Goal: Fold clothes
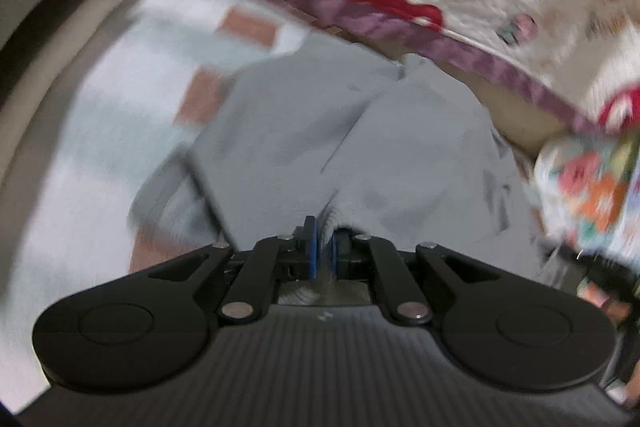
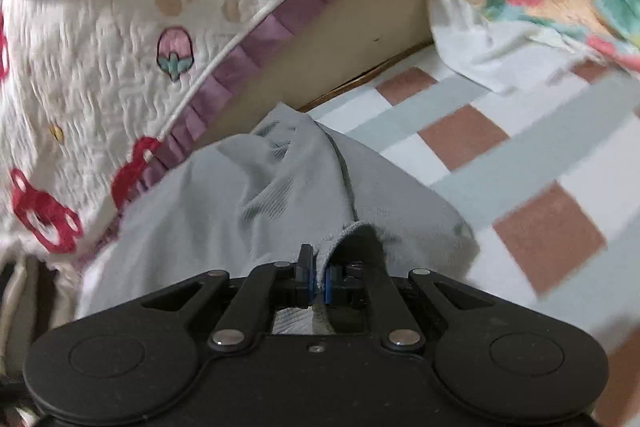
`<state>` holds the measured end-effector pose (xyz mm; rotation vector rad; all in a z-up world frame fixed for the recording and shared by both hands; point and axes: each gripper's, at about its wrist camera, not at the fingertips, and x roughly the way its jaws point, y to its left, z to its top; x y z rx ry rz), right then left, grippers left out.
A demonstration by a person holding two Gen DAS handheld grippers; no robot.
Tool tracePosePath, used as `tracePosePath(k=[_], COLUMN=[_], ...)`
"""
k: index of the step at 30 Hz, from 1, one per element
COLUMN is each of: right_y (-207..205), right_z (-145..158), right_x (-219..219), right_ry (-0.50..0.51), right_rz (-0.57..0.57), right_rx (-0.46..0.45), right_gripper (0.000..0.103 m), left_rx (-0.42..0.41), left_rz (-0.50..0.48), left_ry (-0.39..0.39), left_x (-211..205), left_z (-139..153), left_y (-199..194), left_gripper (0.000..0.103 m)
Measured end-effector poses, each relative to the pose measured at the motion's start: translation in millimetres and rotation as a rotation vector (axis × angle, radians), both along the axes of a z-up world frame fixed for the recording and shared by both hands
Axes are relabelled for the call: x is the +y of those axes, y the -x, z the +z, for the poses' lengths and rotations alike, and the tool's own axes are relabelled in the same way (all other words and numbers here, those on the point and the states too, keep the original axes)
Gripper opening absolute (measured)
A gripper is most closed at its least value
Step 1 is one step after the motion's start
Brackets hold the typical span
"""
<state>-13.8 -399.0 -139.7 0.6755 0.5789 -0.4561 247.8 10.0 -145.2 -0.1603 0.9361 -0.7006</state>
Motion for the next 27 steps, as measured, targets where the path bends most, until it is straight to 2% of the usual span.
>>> tracePosePath(k=[1, 3, 6, 7, 10, 12, 14, 18, 20, 24, 26, 27], right_y=[-3.9, -9.9, -15.6, -16.2, -17.9, -18.3, -18.7, -22.3, -25.9, -29.6, -28.2, -26.2], right_z=[1.6, 6.7, 10.0, 9.5, 3.6, -0.4, -3.9, -6.7, -7.2, -10.3, -9.9, -7.3], right_x=[2.4, 8.7, 7.8, 4.6, -7.1, -13.1, -18.2, -19.5, -17.1, -15.9, -16.2, -15.0], right_ry=[0.034, 0.108, 0.188, 0.200, 0.226, 0.230, 0.236, 0.249, 0.272, 0.286, 0.275, 0.277], right_rz=[0.017, 0.048, 0.055, 0.054, 0.043, 0.029, 0.018, 0.015, 0.024, 0.034, 0.033, 0.046], right_rx=[0.012, 0.032, 0.055, 0.067, 0.111, 0.133, 0.154, 0.176, 0.196, 0.217, 0.208, 0.201], right_gripper=[0.008, 0.008, 0.008, 0.008, 0.007, 0.007, 0.007, 0.007, 0.007, 0.007, 0.007, 0.007], left_rx=[-0.045, -0.109, -0.168, -0.179, -0.203, -0.180, -0.143, -0.129, -0.115, -0.027, 0.039, 0.041], left_rz=[-0.003, -0.007, -0.013, -0.023, 0.008, 0.066, 0.126, 0.172, 0.188, 0.217, 0.240, 0.239], left_ry=[-0.036, -0.034, 0.097, 0.118, 0.099, 0.090, 0.085, 0.050, 0.071, 0.136, 0.056, 0.008], left_x=[-7.8, -12.6, 1.5, 5.8, 8.5, 14.0, 21.0, 30.5, 39.9, 62.8, 64.6, 62.0], left_z=[3.2, 7.8, 18.3, 23.2, 28.5, 22.3, 14.2, 10.6, 11.6, 7.4, -2.5, -7.5], left_y=[-5.1, -12.8, -6.7, -3.9, -5.9, -13.9, -22.6, -24.7, -22.0, -18.7, -18.6, -16.3], left_gripper=[0.003, 0.003, 0.003, 0.004, 0.005, 0.012, 0.014, 0.019, 0.023, 0.039, 0.042, 0.038])
